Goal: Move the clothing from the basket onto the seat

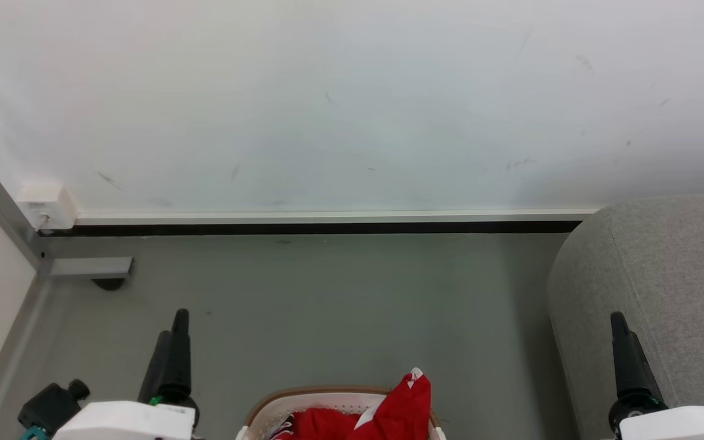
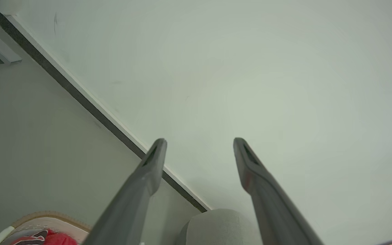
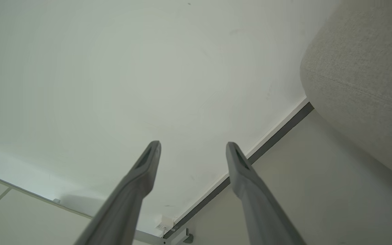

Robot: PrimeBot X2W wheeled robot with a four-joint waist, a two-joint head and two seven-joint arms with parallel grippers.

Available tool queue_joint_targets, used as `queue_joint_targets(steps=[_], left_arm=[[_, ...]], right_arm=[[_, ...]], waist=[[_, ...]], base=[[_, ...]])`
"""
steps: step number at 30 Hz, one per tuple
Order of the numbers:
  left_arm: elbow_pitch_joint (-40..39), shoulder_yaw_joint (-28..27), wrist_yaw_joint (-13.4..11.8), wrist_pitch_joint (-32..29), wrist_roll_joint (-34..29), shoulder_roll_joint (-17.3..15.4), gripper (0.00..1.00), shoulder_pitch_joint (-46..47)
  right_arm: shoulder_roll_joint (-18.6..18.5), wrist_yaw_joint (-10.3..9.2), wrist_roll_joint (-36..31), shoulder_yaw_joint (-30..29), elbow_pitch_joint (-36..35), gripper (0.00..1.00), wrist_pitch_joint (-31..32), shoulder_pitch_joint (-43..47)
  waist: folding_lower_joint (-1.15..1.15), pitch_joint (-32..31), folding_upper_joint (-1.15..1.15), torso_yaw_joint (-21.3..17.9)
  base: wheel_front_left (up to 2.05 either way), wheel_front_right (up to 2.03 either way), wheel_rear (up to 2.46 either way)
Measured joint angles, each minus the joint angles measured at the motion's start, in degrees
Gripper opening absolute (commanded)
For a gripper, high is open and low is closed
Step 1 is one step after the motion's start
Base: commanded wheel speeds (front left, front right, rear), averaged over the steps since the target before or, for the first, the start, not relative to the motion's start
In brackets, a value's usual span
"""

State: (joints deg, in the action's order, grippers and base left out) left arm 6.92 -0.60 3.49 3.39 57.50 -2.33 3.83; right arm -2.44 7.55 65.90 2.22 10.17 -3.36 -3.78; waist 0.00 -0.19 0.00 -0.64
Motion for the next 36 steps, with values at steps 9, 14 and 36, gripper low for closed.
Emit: queue_joint_targets(steps=[9,14,36], left_arm=[[-0.3,1.5,-1.3,1.7,-12.5,-0.1,1.0,-0.3],[-0.4,2.3,-2.1,2.4,-17.7,-0.2,1.0,-0.4],[-1.6,3.9,-4.3,5.8,-31.8,-0.8,1.0,-1.1]], right_arm=[[-0.4,0.0,-14.6,0.5,1.1,1.0,-1.8,-0.4],[-0.3,0.0,-21.5,0.7,1.0,1.0,-2.6,-0.5],[-0.2,0.0,-36.0,2.6,-1.1,1.0,-5.9,0.4]], waist=[[0.0,-0.2,0.0,-0.5],[0.0,-0.3,0.0,-0.7],[0.0,-0.7,0.0,-1.3]], base=[[0.0,0.0,0.0],[0.0,0.0,0.0],[0.0,0.0,0.0]])
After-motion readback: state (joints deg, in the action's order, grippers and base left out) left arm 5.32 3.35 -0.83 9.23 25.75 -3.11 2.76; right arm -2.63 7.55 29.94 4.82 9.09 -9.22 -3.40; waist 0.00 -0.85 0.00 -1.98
